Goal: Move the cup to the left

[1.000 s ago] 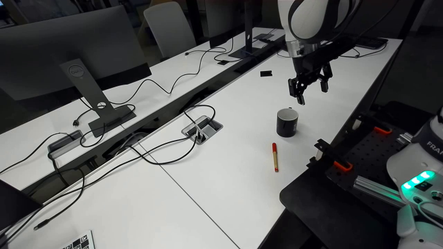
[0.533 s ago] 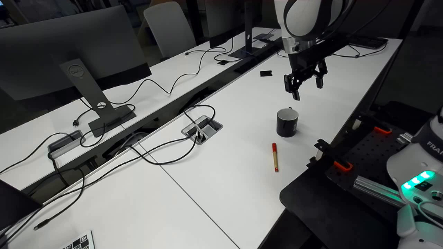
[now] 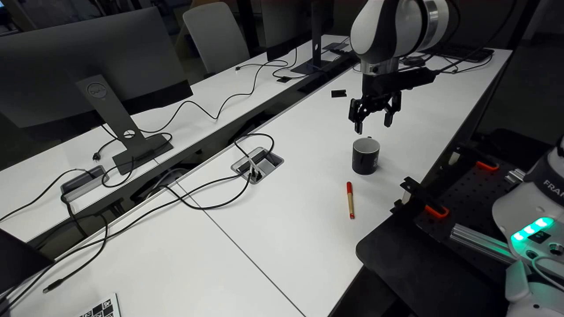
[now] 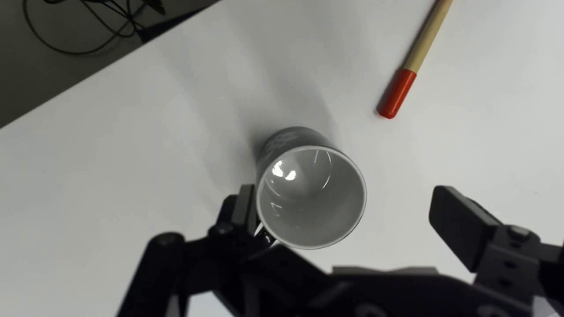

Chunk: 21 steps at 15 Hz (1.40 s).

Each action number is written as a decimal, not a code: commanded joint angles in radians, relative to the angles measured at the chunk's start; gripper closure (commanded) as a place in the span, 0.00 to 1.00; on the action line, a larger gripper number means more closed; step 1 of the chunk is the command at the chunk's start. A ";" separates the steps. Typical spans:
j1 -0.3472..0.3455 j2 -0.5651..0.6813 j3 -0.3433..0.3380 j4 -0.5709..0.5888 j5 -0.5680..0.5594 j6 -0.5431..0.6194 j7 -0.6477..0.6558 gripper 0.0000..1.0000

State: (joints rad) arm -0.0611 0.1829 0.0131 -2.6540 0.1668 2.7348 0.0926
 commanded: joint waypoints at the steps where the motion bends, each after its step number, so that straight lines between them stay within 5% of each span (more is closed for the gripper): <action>1: -0.067 0.090 0.084 0.026 0.227 0.079 -0.196 0.00; 5: -0.121 0.127 0.134 0.035 0.314 0.120 -0.288 0.00; 21: -0.160 0.283 0.069 0.092 0.166 0.227 -0.232 0.00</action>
State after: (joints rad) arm -0.2155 0.4030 0.0941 -2.5966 0.3787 2.9252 -0.1607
